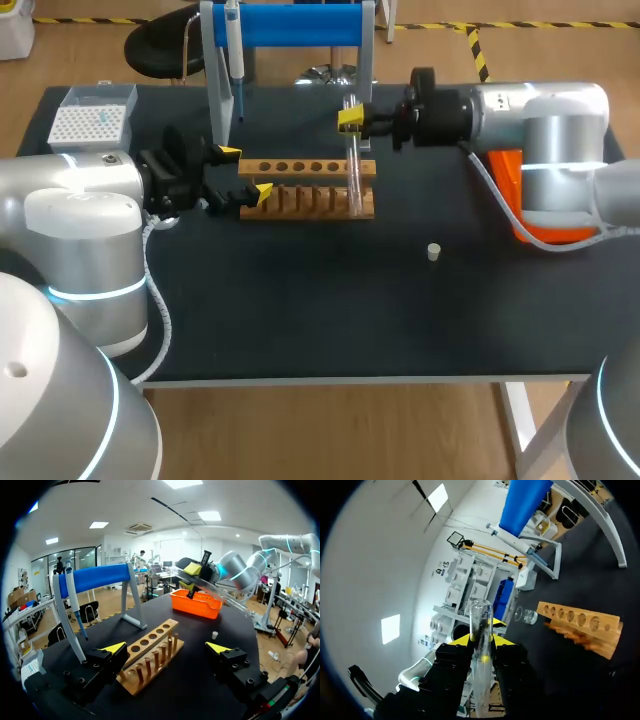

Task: Invert the test tube, pick up the pipette, mount the tip to pipette, aspirate from beaker and dispense into the tube, eject the tip, return the pipette, and cap with the stopper.

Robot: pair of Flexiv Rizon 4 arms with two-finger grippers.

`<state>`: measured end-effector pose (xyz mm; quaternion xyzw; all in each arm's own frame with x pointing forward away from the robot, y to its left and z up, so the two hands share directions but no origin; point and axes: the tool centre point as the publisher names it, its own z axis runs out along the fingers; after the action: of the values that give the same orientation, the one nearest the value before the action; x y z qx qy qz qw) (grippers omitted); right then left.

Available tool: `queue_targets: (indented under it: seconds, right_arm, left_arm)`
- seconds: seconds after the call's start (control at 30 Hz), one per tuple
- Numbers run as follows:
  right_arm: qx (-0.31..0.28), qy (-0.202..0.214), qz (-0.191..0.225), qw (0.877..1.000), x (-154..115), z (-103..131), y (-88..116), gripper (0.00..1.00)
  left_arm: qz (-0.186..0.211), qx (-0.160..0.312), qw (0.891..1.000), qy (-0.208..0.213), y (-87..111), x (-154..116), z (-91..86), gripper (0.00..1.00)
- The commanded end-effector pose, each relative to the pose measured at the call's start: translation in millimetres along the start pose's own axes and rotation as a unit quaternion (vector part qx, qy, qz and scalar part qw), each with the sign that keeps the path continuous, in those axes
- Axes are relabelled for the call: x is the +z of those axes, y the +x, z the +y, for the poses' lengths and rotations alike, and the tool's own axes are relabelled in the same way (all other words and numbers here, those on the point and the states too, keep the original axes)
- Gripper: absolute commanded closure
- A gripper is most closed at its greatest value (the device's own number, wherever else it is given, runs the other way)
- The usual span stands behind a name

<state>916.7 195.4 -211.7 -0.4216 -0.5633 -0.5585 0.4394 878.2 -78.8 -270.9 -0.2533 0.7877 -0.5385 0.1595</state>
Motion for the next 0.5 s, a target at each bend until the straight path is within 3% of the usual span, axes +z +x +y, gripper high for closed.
queue_targets:
  seconds: [0.03, 0.37, 0.5]
  right_arm:
    - [0.292, 0.021, 0.016, 0.956, -1.8, 4.0, -4.9, 1.00]
    - [0.278, 0.018, 0.015, 0.960, -0.9, 1.2, -7.0, 1.00]
    - [0.241, 0.022, 0.009, 0.970, 0.0, -3.0, -7.5, 1.00]
  left_arm:
    - [0.001, 0.000, 1.000, -0.001, -0.6, -0.1, -0.6, 0.00]
    - [0.001, 0.000, 1.000, -0.001, -0.6, -0.1, -0.6, 0.00]
    - [0.001, 0.000, 1.000, -0.001, -0.6, -0.1, -0.6, 0.00]
